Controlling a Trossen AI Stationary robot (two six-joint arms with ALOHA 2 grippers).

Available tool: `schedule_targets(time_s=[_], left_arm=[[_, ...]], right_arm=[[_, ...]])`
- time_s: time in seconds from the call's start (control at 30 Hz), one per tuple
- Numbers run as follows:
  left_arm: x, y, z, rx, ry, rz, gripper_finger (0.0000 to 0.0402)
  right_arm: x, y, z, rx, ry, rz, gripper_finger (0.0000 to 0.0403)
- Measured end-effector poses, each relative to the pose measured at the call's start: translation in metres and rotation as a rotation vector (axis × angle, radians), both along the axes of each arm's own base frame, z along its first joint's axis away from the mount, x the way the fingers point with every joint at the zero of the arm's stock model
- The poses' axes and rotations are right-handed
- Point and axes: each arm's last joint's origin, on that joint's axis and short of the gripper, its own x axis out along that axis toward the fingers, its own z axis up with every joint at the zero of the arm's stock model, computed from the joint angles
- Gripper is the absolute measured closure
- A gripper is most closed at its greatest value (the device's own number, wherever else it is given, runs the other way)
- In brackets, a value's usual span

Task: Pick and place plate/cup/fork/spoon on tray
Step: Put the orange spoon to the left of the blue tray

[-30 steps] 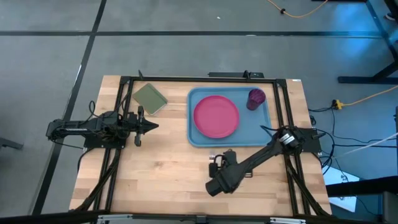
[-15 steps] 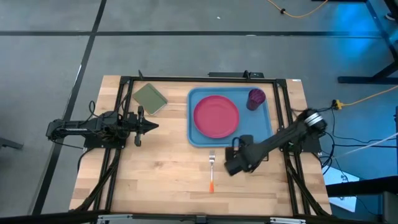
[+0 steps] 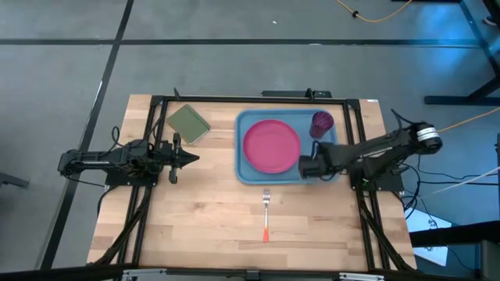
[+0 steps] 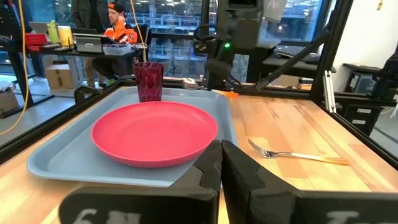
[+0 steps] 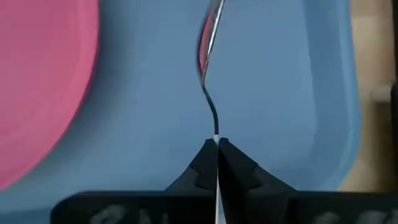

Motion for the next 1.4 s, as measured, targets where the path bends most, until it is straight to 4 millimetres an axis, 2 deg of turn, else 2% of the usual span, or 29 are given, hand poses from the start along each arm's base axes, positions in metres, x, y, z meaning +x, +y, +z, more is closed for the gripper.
schedule_targets(time_s=[0.17,0.5,1.0,1.2,1.4], left_arm=[[0.0,0.0,0.0,0.0,0.0,0.0,0.0401],[0.0,0.0,0.0,0.0,0.0,-0.001,0.0401],[0.0,0.0,0.0,0.0,0.0,-0.001,0.0401],[0.0,0.0,0.0,0.0,0.0,-0.001,0.0401],[0.0,0.0,0.0,0.0,0.0,-0.001,0.0401]], right_arm=[[-0.009,-0.027,-0.008,0.02,0.064,-0.005,0.0399],[-0.017,-0.057,-0.012,0.058,0.169,0.008,0.0398],[-0.011,-0.072,-0.037,0.06,0.342,0.045,0.0398],[-0.007,-0.074,-0.043,0.056,0.344,0.047,0.0396],[-0.006,-0.074,-0.044,0.054,0.338,0.048,0.0376]])
